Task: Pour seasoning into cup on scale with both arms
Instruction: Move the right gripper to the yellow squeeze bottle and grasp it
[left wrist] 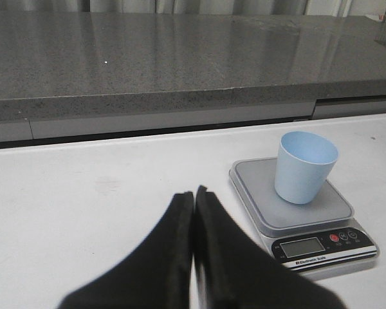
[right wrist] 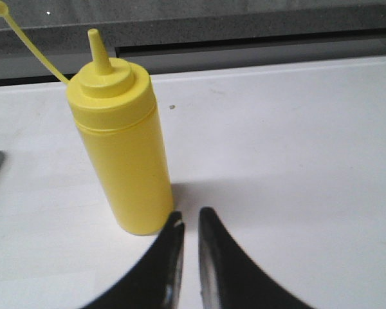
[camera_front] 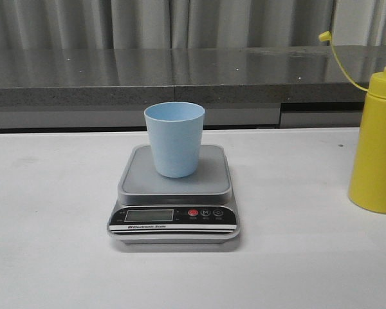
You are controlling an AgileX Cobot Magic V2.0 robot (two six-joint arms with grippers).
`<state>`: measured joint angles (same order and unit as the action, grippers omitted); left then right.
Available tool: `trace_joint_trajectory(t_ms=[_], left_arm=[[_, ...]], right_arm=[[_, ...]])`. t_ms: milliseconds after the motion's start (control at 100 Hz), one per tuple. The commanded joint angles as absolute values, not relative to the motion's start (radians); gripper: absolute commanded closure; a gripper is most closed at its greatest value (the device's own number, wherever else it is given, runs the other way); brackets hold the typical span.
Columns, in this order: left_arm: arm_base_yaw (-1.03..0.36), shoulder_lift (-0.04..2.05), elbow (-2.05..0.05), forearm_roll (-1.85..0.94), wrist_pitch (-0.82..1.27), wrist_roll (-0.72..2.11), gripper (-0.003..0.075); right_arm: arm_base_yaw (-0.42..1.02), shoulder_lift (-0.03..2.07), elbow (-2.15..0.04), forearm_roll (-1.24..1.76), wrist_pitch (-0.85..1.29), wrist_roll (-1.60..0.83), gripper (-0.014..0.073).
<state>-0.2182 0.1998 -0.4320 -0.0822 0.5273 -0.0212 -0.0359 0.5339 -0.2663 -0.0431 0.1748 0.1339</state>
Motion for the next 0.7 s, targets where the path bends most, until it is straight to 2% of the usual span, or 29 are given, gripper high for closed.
trace_joint_trajectory(t_ms=[0, 130, 220, 280, 520, 690], left_arm=[[-0.216, 0.208, -0.456, -0.088, 0.447, -0.028, 0.0741], [-0.216, 0.208, -0.456, -0.088, 0.447, -0.028, 0.0741], [-0.216, 0.208, -0.456, -0.088, 0.447, -0.028, 0.0741], [-0.216, 0.208, -0.456, -0.088, 0.447, -0.028, 0.0741], [-0.216, 0.208, -0.456, -0.088, 0.447, -0.028, 0.0741], [-0.216, 0.208, -0.456, -0.088, 0.449, -0.028, 0.0741]], right_arm=[[-0.039, 0.592, -0.304, -0.043, 0.026, 0.132, 0.0376], [-0.039, 0.646, -0.304, -0.043, -0.067, 0.132, 0.0134], [-0.033, 0.680, -0.304, -0.043, -0.130, 0.132, 0.0032], [-0.016, 0.709, -0.304, -0.043, -0.162, 0.132, 0.0010], [0.083, 0.867, -0.304, -0.043, -0.309, 0.132, 0.0012], [0.091, 1.008, -0.304, -0.034, -0.461, 0.133, 0.0012]])
